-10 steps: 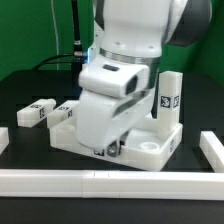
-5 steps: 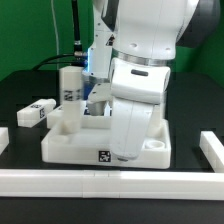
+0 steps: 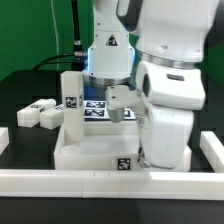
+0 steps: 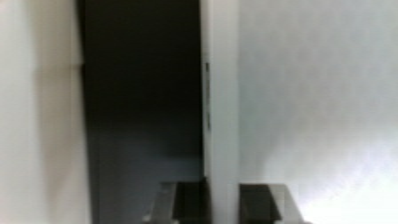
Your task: Assemble desk
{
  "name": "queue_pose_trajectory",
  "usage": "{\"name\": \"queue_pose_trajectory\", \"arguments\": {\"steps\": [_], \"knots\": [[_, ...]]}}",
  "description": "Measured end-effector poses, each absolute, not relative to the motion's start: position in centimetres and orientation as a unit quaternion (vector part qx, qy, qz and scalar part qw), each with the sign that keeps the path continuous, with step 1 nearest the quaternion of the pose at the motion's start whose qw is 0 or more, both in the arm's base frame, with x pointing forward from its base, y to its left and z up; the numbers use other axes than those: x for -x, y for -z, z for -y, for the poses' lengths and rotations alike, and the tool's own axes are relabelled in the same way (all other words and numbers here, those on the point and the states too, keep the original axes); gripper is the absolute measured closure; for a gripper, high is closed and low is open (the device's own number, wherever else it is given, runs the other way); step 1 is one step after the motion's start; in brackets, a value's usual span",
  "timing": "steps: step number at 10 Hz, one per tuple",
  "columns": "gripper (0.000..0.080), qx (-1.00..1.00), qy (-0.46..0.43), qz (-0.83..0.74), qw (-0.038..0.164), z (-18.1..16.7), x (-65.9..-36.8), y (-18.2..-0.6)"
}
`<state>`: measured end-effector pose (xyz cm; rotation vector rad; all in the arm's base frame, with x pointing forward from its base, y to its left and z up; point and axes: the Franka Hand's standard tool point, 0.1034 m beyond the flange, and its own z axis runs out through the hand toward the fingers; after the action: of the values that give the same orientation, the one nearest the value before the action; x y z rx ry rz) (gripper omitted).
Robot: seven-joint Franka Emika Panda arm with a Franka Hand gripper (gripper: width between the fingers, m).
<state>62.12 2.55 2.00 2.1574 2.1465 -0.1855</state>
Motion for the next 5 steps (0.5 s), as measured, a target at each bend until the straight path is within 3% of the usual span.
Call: {"name": "queue_pose_trajectory", "arguments": {"steps": [5], "knots": [[0.0737,-0.730,0.058,-0.679,0.043,-4.7,-63.3,-1.6]]}}
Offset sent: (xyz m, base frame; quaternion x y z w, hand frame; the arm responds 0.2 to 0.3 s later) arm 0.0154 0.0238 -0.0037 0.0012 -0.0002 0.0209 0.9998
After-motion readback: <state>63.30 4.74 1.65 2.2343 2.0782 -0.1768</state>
